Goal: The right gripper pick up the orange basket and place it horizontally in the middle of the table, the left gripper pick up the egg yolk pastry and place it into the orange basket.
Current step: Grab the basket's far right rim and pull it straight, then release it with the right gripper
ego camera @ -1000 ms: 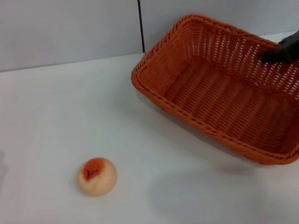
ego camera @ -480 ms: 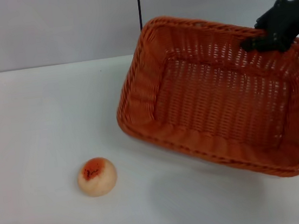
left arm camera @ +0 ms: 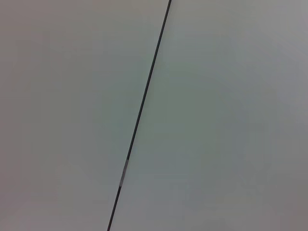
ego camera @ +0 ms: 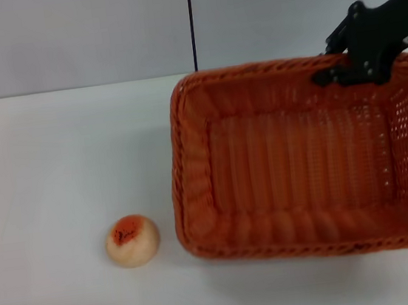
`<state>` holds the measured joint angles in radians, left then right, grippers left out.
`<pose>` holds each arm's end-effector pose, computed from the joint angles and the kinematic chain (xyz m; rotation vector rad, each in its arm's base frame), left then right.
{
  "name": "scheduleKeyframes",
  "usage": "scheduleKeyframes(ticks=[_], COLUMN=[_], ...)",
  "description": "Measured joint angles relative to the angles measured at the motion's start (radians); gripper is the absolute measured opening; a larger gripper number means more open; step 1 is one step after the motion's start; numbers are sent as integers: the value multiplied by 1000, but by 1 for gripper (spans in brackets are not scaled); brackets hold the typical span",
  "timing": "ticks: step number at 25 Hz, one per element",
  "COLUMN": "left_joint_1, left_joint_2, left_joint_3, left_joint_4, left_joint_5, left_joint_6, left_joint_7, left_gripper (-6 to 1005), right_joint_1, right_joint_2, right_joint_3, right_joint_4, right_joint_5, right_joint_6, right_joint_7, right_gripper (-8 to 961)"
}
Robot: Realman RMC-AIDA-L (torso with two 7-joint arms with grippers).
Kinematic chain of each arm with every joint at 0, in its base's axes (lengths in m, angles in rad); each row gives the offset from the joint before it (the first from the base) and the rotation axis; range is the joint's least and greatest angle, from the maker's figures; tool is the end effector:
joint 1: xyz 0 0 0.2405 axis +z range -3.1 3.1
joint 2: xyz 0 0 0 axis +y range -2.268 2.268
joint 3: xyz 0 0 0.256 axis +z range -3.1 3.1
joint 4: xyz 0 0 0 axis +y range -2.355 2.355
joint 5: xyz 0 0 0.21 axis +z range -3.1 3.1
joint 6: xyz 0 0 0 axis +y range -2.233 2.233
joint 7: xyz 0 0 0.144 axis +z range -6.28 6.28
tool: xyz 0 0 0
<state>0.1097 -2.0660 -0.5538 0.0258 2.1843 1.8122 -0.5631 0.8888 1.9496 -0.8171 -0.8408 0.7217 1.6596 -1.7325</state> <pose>-0.3921 0.0948 0.0305 -1.4275 -0.7054 -0.9173 0.1769 0.4077 0.0511 -3.0052 -0.0963 -0.0969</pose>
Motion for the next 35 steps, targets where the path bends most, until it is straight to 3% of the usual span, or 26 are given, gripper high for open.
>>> scheduleKeyframes(ticks=[10, 19, 27, 35], left_joint_1=[18, 10, 8, -1], left_joint_2=[-2, 0, 0, 0], left_joint_3=[1, 23, 37, 37], left_joint_4=[0, 0, 0, 0], left_joint_5=[2, 2, 1, 1], left_joint_6=[30, 38, 39, 39], left_joint_7=[0, 0, 0, 0], left_gripper=[773, 770, 768, 765], right_joint_1=[-5, -19, -27, -52], right_joint_2=[15, 47, 89, 112], right_joint_3=[-7, -6, -19, -49], right_joint_4=[74, 80, 86, 83], right_joint_5=[0, 3, -5, 18], right_joint_6=[-58, -114, -201, -278], right_joint_7=[-123, -224, -251, -251], right_gripper=[163, 164, 169, 176])
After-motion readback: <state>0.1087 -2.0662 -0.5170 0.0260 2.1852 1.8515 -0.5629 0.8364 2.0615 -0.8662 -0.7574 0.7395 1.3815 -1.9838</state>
